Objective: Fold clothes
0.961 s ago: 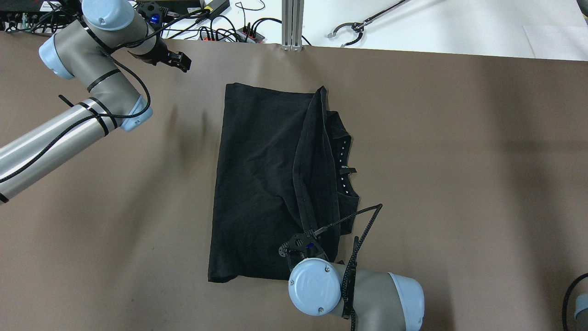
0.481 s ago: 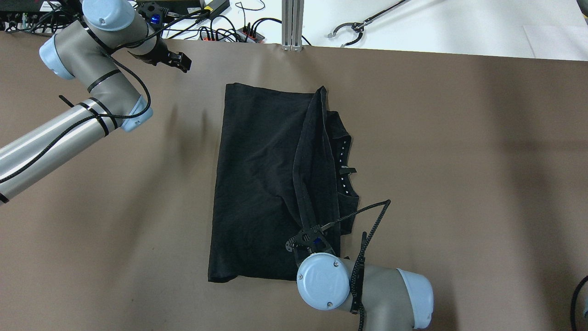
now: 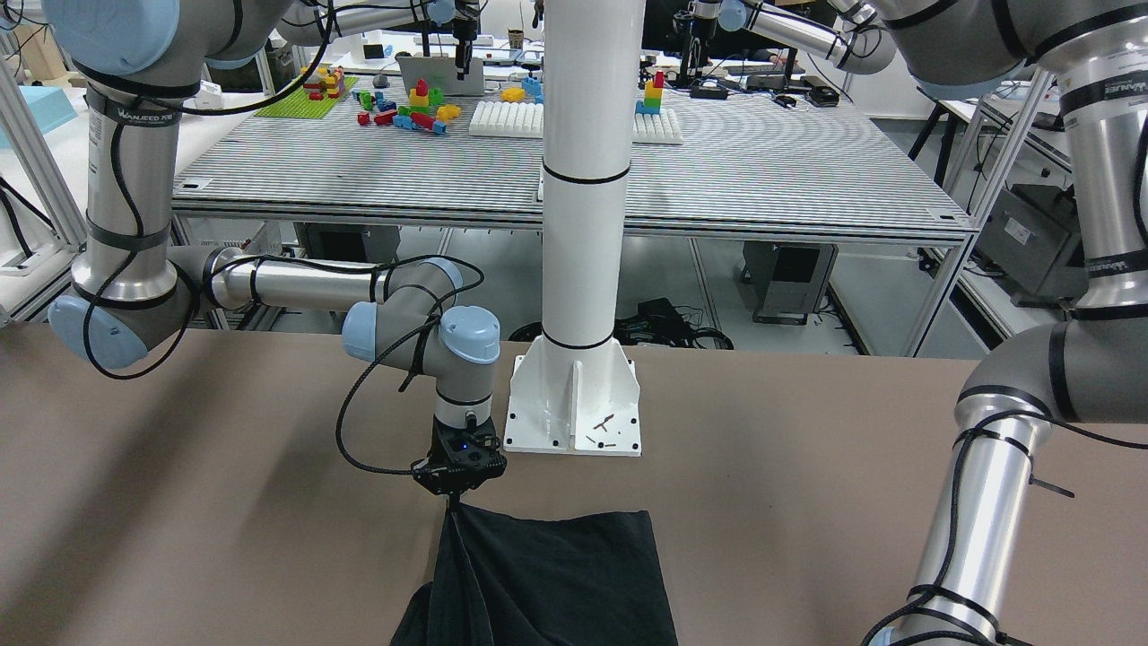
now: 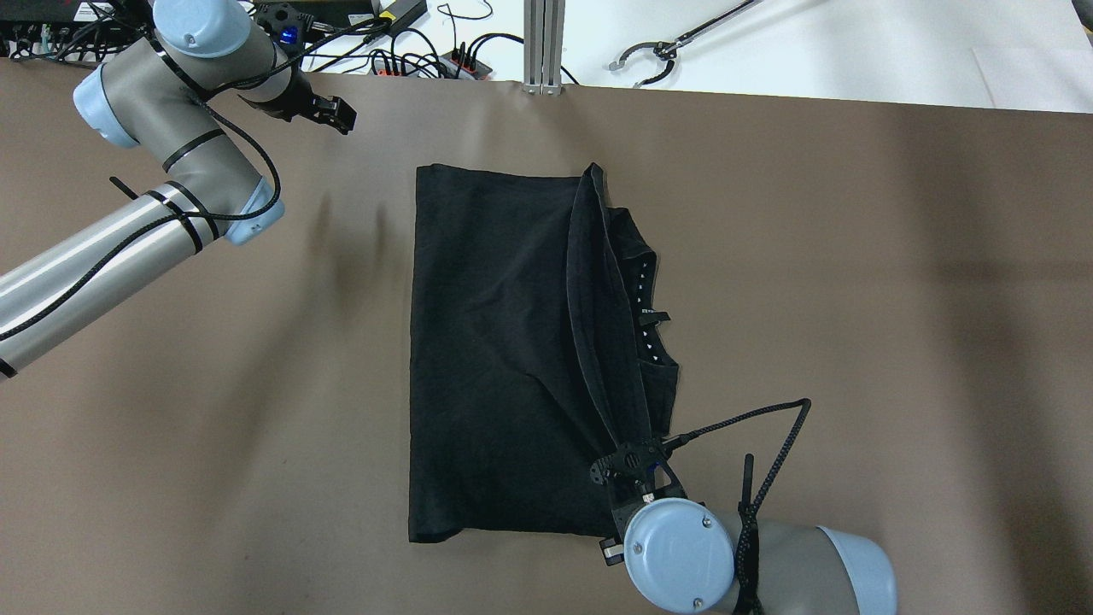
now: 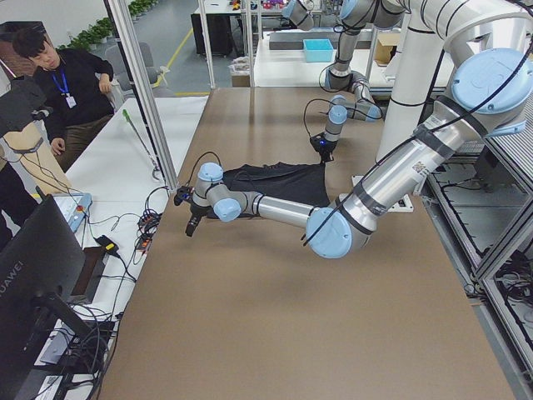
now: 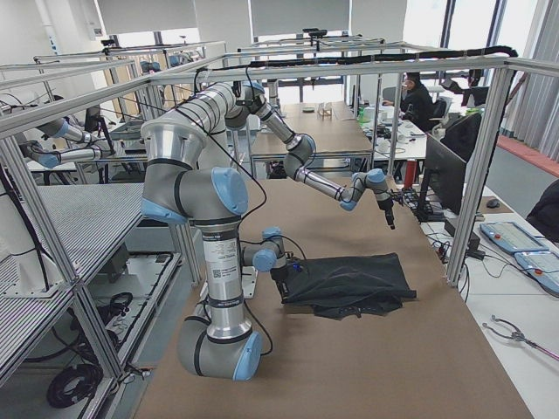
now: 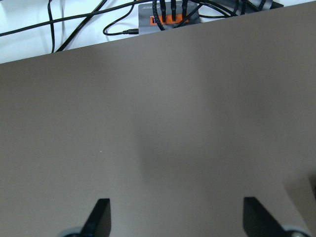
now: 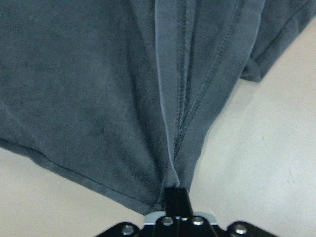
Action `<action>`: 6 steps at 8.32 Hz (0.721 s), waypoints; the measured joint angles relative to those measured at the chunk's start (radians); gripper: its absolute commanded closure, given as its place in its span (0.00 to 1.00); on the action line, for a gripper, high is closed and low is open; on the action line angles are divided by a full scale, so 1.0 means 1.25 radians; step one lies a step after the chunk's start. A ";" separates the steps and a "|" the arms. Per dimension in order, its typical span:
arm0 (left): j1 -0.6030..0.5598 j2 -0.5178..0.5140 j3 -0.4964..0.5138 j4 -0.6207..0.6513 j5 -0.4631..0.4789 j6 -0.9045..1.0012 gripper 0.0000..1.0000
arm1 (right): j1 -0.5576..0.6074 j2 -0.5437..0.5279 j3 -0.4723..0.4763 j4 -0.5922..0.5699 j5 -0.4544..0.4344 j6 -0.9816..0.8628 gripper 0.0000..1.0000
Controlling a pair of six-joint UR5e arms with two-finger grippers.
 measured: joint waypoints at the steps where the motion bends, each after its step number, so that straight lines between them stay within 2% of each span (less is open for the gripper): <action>1: 0.000 0.001 0.000 0.000 0.000 0.000 0.06 | -0.034 -0.014 0.008 0.002 -0.026 0.097 1.00; 2: 0.000 0.001 0.000 0.000 0.000 0.000 0.06 | -0.070 -0.020 0.013 0.003 -0.062 0.181 0.97; 3: 0.000 0.001 0.000 0.000 0.001 0.000 0.06 | -0.092 -0.022 0.024 0.004 -0.084 0.231 0.80; 4: 0.000 0.001 0.001 0.000 0.001 0.000 0.06 | -0.100 -0.021 0.041 0.004 -0.093 0.252 0.54; 5: 0.000 0.001 0.001 0.000 0.001 0.000 0.06 | -0.099 -0.019 0.056 0.004 -0.095 0.258 0.38; 6: 0.000 0.001 0.001 0.000 0.000 0.000 0.06 | -0.086 -0.017 0.063 0.005 -0.093 0.248 0.32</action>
